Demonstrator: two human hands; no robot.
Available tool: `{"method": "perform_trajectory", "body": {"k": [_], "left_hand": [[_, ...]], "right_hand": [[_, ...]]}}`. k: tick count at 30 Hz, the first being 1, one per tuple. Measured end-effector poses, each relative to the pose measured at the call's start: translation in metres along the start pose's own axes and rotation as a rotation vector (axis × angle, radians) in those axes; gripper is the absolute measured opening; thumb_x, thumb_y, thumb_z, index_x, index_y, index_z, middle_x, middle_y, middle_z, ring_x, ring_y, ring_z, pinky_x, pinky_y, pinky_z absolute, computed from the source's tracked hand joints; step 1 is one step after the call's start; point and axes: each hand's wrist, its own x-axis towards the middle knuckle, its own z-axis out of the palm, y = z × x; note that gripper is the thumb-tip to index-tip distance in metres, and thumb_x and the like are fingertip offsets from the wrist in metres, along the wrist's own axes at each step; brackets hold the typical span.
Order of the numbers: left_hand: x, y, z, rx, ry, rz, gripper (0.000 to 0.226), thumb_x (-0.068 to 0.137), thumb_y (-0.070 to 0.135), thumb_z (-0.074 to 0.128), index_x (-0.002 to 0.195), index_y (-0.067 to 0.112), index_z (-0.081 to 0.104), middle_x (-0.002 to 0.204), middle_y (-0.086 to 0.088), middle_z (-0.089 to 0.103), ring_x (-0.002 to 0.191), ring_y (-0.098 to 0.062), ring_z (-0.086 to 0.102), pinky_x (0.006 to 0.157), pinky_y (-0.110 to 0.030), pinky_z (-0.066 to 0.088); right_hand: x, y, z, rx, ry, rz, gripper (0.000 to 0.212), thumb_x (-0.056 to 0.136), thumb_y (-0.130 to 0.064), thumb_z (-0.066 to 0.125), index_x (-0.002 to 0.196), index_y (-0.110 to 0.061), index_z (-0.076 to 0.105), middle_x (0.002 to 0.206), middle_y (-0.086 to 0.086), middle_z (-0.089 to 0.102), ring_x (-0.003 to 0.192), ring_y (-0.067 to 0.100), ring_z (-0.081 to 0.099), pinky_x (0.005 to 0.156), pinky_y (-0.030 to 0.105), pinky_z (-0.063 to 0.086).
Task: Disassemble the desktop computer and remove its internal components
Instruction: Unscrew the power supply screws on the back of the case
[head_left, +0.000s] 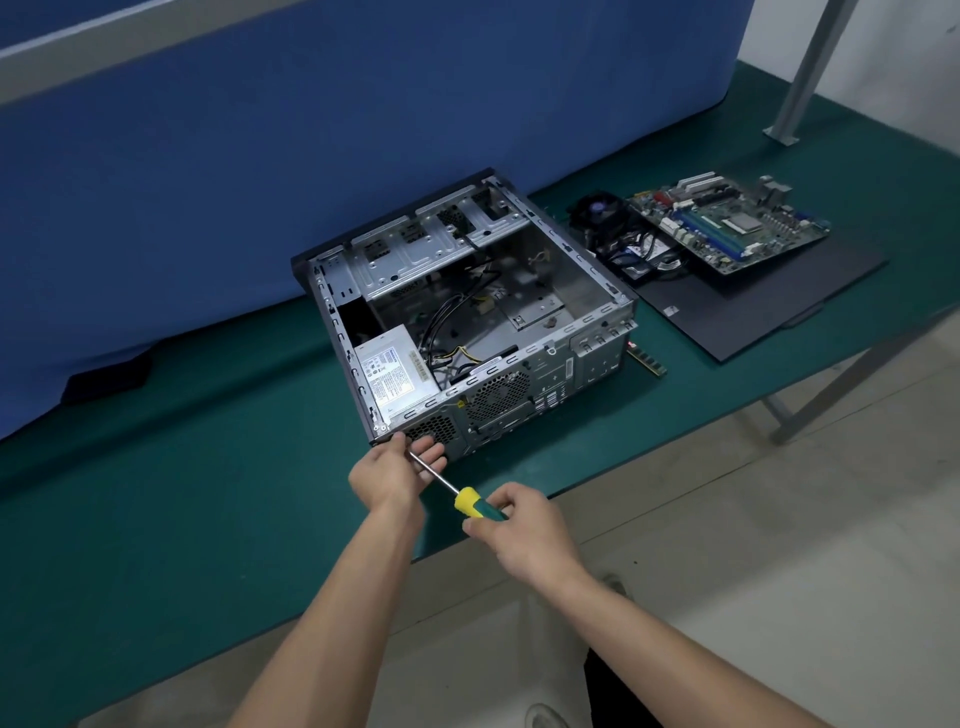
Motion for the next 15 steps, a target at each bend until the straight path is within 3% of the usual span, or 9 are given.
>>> {"method": "perform_trajectory", "body": {"k": [3,6,10,12,15], "left_hand": [[0.000,-0.002,-0.002,-0.013,-0.023,0.014,0.016,0.097,0.008,0.045,0.101,-0.005,0.053,0.081,-0.022,0.066,0.052,-0.022,0.067,0.047,-0.030,0.057],[0.000,-0.002,-0.005,-0.031,-0.057,0.008,0.022,0.098,0.010,0.043,0.086,-0.005,0.054,0.085,-0.025,0.064,0.065,-0.028,0.067,0.049,-0.032,0.058],[-0.003,0.007,-0.008,-0.008,-0.131,0.017,0.027,0.099,0.010,0.040,0.079,-0.003,0.052,0.075,-0.022,0.064,0.052,-0.024,0.067,0.043,-0.030,0.055],[-0.010,0.012,-0.006,0.118,-0.212,0.108,0.026,0.098,0.009,0.040,0.078,-0.002,0.053,0.070,-0.019,0.065,0.046,-0.022,0.064,0.041,-0.030,0.053],[-0.031,0.024,0.003,0.410,-0.429,0.369,0.024,0.097,0.013,0.042,0.080,0.004,0.057,0.065,-0.011,0.067,0.048,-0.021,0.062,0.047,-0.034,0.053]], "right_hand": [[0.002,0.003,-0.012,-0.120,0.039,-0.027,0.020,0.079,-0.042,0.069,0.080,-0.029,0.054,0.069,-0.013,0.054,0.063,0.007,0.051,0.053,0.026,0.037],[0.006,0.005,-0.026,-0.154,0.051,-0.026,0.017,0.079,-0.035,0.065,0.078,-0.029,0.049,0.071,-0.011,0.055,0.064,0.009,0.053,0.053,0.026,0.038],[0.010,-0.005,-0.048,-0.017,0.051,-0.043,0.011,0.077,-0.024,0.059,0.074,-0.021,0.050,0.068,0.002,0.062,0.059,0.020,0.063,0.059,0.029,0.048],[0.009,-0.017,-0.059,0.166,0.038,-0.061,0.017,0.080,-0.017,0.060,0.068,-0.016,0.048,0.056,0.003,0.052,0.042,0.017,0.052,0.049,0.027,0.045],[0.004,-0.039,-0.082,0.349,0.041,-0.104,0.030,0.084,-0.023,0.066,0.061,-0.015,0.049,0.046,0.001,0.045,0.037,0.016,0.045,0.044,0.025,0.042]]}}
